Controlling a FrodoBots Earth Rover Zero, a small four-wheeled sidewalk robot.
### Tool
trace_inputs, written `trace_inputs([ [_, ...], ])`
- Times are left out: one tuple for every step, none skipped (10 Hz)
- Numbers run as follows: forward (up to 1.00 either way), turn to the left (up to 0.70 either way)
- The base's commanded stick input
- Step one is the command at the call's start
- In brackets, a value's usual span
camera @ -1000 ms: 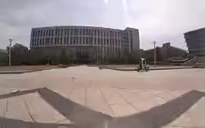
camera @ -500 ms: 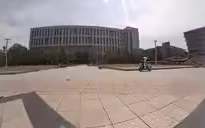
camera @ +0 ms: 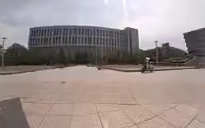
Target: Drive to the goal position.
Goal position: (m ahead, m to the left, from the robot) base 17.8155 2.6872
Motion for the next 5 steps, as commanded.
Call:
trace_inputs([
  [1.0, 0.0],
  [1.0, 0.0],
  [1.0, 0.0],
  [1.0, 0.0],
  [1.0, 0.0],
])
